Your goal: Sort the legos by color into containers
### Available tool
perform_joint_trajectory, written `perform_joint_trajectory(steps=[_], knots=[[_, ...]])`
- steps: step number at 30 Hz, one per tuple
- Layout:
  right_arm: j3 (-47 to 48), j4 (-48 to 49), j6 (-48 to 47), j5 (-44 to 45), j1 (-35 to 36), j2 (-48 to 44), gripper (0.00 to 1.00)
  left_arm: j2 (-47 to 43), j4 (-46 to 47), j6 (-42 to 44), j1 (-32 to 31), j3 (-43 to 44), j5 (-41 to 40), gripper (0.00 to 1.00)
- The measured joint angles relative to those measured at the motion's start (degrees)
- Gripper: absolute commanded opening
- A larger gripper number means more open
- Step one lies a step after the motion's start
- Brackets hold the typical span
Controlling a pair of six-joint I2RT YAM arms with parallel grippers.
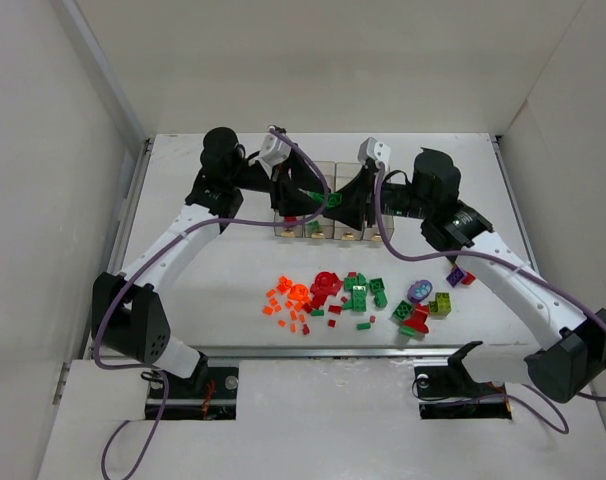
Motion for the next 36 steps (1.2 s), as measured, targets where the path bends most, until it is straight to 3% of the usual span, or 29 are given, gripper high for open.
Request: perform_joint_trajectory(steps=[3,9,14,17,18,21,23,28,31,34,35,36], knots=[[0.0,-0.11,-0.15,0.5,0.22,0.02,0.0,0.0,0.04,-0.55,-0.17,0.0,0.15,0.33],[0.02,-0.44,-0.61,0.68,0.26,0.2,0.0,0.02,0.02,-1.44,-0.15,0.0,-0.13,0.0],[0.07,-0.39,-0.61,0.68,0.24,0.42,0.03,0.02,-0.15,-1.64,-0.13,0.0,-0.31,0.0],[0.15,-0.35,-0.63,0.85,0.24,0.57,0.42,0.02,-0.26,-1.95,-0.09,0.0,-0.74,0.0],[0.17,-0.31,-0.63,1.01,0.24,0.61,0.6,0.02,-0.28,-2.21,-0.07,-0.02,-1.03,0.0],[0.17,-0.2,-0.61,2.14,0.7,1.07,0.78,0.02,-0.17,-3.32,-0.15,-0.09,-3.28,0.0],[0.15,-0.2,-0.5,3.13,0.9,1.53,0.81,0.02,-0.07,-4.09,-0.2,-0.09,-4.55,0.0],[0.15,-0.37,-0.13,4.94,0.96,1.92,0.82,0.0,1.49,-5.79,0.72,-1.05,-6.19,0.0],[0.15,-0.42,0.26,5.29,0.52,1.92,0.78,0.0,1.77,-6.45,1.09,-1.29,-6.67,0.0],[0.15,-0.37,0.9,5.31,-0.26,1.92,0.61,-0.13,2.08,-6.75,1.09,-1.29,-6.71,0.0],[0.15,-0.39,1.22,5.31,-0.57,1.92,0.45,-0.2,2.1,-6.86,1.09,-1.29,-6.71,0.0],[0.15,-0.37,1.57,5.22,-0.83,1.97,0.37,-0.2,2.16,-6.8,1.09,-1.29,-6.8,0.0]])
